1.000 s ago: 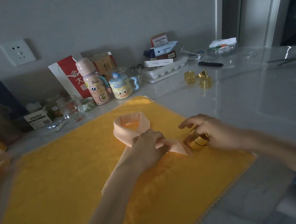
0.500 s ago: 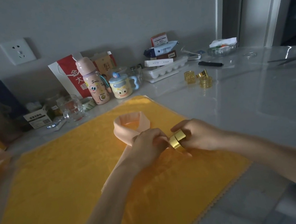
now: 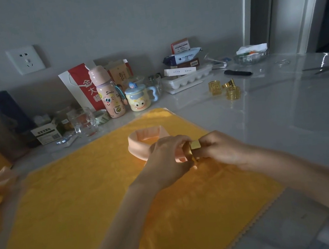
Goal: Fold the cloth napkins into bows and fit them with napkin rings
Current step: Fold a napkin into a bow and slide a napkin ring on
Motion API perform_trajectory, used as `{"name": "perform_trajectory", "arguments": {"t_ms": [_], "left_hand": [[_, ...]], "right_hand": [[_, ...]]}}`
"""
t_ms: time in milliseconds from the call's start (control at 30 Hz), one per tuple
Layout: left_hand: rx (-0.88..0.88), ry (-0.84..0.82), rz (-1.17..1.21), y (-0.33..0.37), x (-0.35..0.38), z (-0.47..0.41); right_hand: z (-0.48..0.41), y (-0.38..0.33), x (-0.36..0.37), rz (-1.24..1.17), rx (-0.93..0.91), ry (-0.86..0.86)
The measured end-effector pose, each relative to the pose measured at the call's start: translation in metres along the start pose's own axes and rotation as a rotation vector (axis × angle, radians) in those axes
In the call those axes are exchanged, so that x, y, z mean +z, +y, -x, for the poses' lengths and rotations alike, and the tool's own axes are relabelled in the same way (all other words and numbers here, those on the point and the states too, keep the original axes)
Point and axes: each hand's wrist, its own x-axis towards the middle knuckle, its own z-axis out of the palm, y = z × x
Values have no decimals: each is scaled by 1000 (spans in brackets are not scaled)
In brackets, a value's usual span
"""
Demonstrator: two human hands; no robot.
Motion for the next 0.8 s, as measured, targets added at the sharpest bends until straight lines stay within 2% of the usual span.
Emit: {"name": "perform_trajectory", "arguments": {"t_ms": [100, 200, 333, 433, 500, 567, 633, 700, 733, 800], "left_hand": [[17, 43, -54, -7, -6, -1], [-39, 63, -130, -15, -15, -1], [-107, 70, -135, -23, -23, 1], [-135, 68, -75, -26, -25, 4], [-145, 73, -81, -26, -23, 6], [-139, 95, -126, -26, -20, 7], [-124, 107, -153, -28, -17, 6], [-139, 113, -151, -30, -16, 6], [-146, 119, -142, -31, -16, 6], [-140, 135, -129, -32, -15, 7]], "right_hand": [[1, -1, 1, 25, 1, 36], [3, -4, -3, -9, 53, 44], [9, -6, -16, 26, 211, -14], [10, -5, -26, 227, 297, -174], [7, -7, -31, 458, 303, -268], [2, -14, -33, 738, 243, -286], [-4, -19, -33, 873, 75, -108], [-14, -25, -28, 780, -122, 101], [-19, -28, -25, 670, -172, 124], [-30, -29, -13, 514, -171, 33]]}}
